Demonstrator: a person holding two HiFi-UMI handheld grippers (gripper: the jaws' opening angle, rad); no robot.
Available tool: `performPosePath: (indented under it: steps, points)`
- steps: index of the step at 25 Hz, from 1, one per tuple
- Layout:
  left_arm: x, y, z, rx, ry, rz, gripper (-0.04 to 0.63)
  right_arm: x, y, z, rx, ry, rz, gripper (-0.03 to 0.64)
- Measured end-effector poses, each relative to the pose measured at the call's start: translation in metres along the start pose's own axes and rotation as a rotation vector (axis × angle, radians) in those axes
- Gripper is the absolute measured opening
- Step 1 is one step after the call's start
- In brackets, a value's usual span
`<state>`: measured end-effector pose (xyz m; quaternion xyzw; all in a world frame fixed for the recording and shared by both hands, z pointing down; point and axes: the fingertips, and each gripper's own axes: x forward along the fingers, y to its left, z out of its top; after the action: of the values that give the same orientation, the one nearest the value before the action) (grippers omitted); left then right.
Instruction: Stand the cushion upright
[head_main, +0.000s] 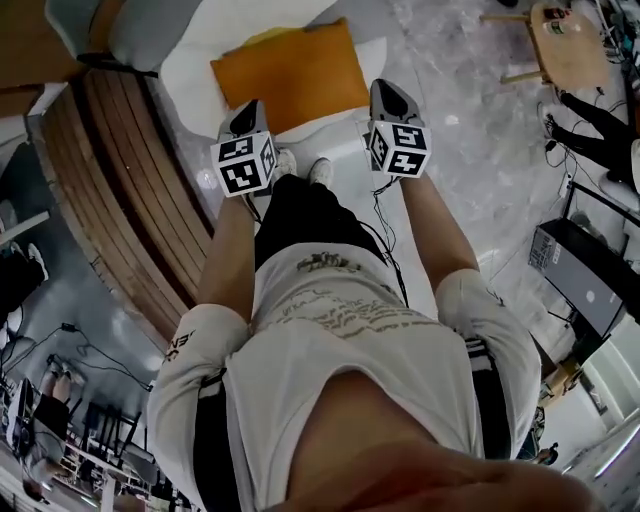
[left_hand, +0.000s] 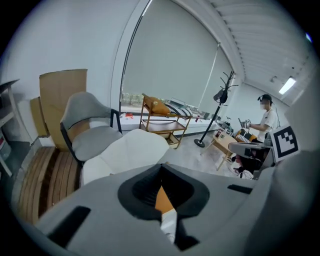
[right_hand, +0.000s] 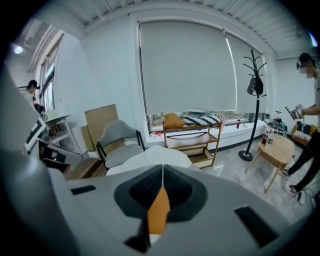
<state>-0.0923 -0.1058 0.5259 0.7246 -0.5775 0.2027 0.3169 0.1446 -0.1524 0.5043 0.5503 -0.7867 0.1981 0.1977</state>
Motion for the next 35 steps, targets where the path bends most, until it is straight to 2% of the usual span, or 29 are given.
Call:
performPosePath:
  steps: [3, 5, 11, 14, 15, 16, 17, 19, 22, 29, 35]
  points:
    - [0.024, 0.018, -0.014, 0.057, 0.011, 0.050, 0.021, 0.031, 0.001, -0.020, -0.057, 0.052, 0.067, 0.026]
    - [0.043, 0.026, -0.026, 0.065, 0.038, 0.060, 0.021, 0.051, 0.001, -0.037, -0.076, 0.092, 0.116, 0.026]
    - [0.100, 0.056, -0.088, -0.059, 0.144, 0.061, 0.023, 0.112, -0.010, -0.124, -0.151, 0.233, 0.140, 0.028]
    - [0.132, 0.074, -0.116, -0.109, 0.164, 0.073, 0.024, 0.142, -0.017, -0.162, -0.125, 0.294, 0.170, 0.031]
    - [0.142, 0.080, -0.124, -0.132, 0.165, 0.069, 0.053, 0.151, -0.021, -0.172, -0.099, 0.310, 0.172, 0.031]
    - [0.153, 0.085, -0.133, -0.153, 0.166, 0.063, 0.159, 0.160, -0.024, -0.180, -0.070, 0.320, 0.171, 0.031]
    - [0.163, 0.090, -0.141, -0.170, 0.171, 0.059, 0.198, 0.169, -0.027, -0.188, -0.042, 0.328, 0.174, 0.038]
    - [0.181, 0.102, -0.164, -0.183, 0.191, 0.070, 0.198, 0.185, -0.031, -0.209, -0.009, 0.353, 0.192, 0.115]
    - [0.210, 0.126, -0.196, -0.188, 0.221, 0.102, 0.198, 0.214, -0.038, -0.241, -0.033, 0.394, 0.205, 0.156]
    - [0.267, 0.183, -0.254, -0.242, 0.299, 0.209, 0.236, 0.279, -0.068, -0.302, -0.088, 0.500, 0.190, 0.181]
    - [0.291, 0.201, -0.297, -0.187, 0.414, 0.190, 0.285, 0.314, -0.085, -0.325, -0.060, 0.540, 0.152, 0.231]
